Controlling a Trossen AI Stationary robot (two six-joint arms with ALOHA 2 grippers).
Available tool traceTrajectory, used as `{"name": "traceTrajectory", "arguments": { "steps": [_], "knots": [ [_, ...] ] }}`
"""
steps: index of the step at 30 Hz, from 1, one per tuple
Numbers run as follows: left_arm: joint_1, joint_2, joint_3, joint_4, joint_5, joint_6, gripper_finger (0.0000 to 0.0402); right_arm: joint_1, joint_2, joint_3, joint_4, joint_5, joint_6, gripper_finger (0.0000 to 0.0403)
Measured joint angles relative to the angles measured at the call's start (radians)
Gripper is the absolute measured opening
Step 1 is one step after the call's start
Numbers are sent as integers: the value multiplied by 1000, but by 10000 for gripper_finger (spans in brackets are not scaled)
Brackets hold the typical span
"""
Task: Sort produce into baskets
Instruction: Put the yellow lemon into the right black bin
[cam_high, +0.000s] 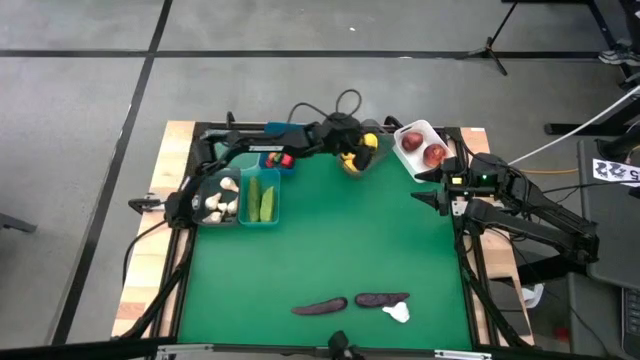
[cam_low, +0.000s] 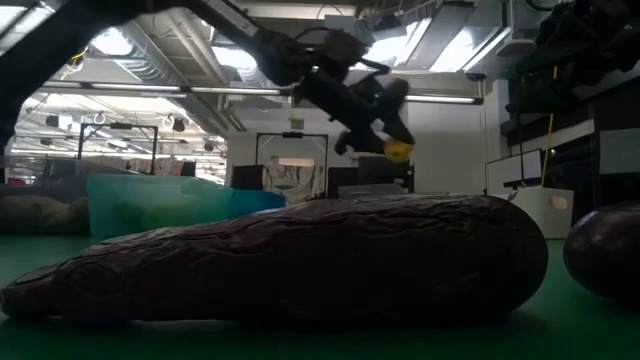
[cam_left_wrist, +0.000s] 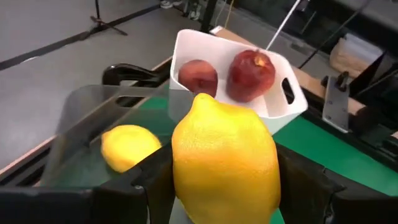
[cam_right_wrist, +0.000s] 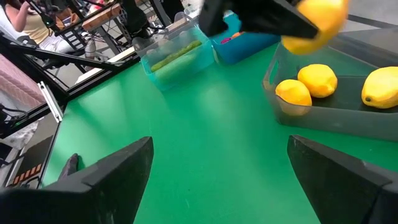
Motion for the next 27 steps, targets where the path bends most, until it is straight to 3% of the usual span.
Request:
{"name": "traceTrajectory", "arguments": {
  "steps": [7, 17, 27],
  "knots": [
    [-3, 136, 195, -164, -138, 2, 218, 0, 0, 0, 0, 0, 0, 369],
    [4, 179, 204, -227, -175, 24, 218, 0, 0, 0, 0, -2, 0, 369],
    [-26, 199, 204, -204, -172, 205, 232, 0, 0, 0, 0, -1, 0, 369]
  ]
}}
